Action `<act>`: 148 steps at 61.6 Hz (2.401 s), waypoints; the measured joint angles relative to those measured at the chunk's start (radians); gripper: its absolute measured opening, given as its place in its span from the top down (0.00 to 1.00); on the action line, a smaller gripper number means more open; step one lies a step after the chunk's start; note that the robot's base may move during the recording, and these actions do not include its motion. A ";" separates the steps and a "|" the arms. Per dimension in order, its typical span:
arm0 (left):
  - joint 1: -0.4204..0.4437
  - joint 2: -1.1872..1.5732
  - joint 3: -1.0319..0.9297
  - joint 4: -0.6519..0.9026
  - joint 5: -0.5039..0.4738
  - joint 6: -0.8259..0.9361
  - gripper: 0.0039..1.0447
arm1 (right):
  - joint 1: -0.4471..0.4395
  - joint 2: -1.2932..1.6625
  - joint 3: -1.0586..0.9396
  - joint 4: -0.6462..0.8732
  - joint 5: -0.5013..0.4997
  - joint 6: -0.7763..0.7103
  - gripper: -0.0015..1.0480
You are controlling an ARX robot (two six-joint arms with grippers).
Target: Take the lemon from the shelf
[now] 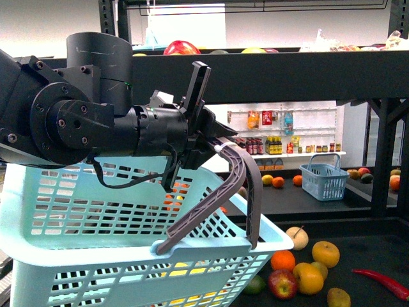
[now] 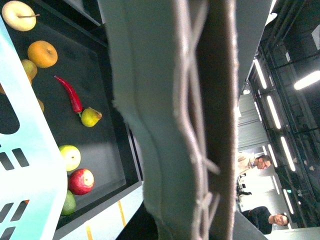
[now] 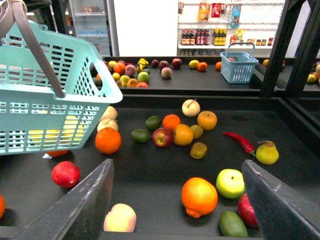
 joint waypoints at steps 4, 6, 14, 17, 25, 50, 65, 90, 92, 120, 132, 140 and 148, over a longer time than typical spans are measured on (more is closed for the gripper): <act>0.000 0.000 0.000 0.000 0.000 0.000 0.93 | 0.000 0.000 0.000 0.000 0.000 0.000 0.06; -0.001 0.000 0.000 0.000 -0.009 0.000 0.93 | 0.000 0.000 0.000 0.000 0.000 0.000 0.07; -0.007 0.000 -0.001 0.012 -0.238 -0.040 0.93 | 0.000 0.000 0.000 0.000 0.000 0.000 0.07; 0.003 0.000 -0.002 0.040 -0.289 -0.061 0.93 | 0.000 0.000 0.000 0.000 0.000 0.000 0.07; 0.043 0.000 -0.011 0.129 -0.394 -0.089 0.93 | 0.000 0.000 0.000 0.000 0.000 0.000 0.07; 0.279 0.000 -0.139 0.475 -0.527 -0.291 0.93 | 0.000 0.000 0.000 0.000 -0.002 0.000 0.07; 0.422 0.000 -0.172 0.600 -0.477 -0.360 0.93 | 0.000 0.000 0.000 0.000 -0.002 0.000 0.07; 0.603 0.045 -0.208 0.759 -0.387 -0.422 0.93 | 0.000 0.000 0.000 0.000 -0.002 0.000 0.07; 0.614 0.053 -0.211 0.765 -0.381 -0.427 0.93 | 0.000 0.000 0.000 0.000 -0.002 0.000 0.07; 0.755 0.188 -0.180 0.852 -0.288 -0.484 0.93 | 0.000 0.000 0.000 0.000 -0.002 0.000 0.07; 0.786 0.247 -0.141 0.873 -0.253 -0.494 0.93 | 0.000 0.000 0.000 0.000 -0.002 0.000 0.07; 0.795 0.277 -0.134 0.891 -0.246 -0.513 0.93 | 0.000 0.000 0.000 0.000 -0.002 0.000 0.07; 0.797 0.288 -0.128 0.892 -0.246 -0.515 0.93 | 0.000 0.000 0.000 0.000 -0.002 0.000 0.07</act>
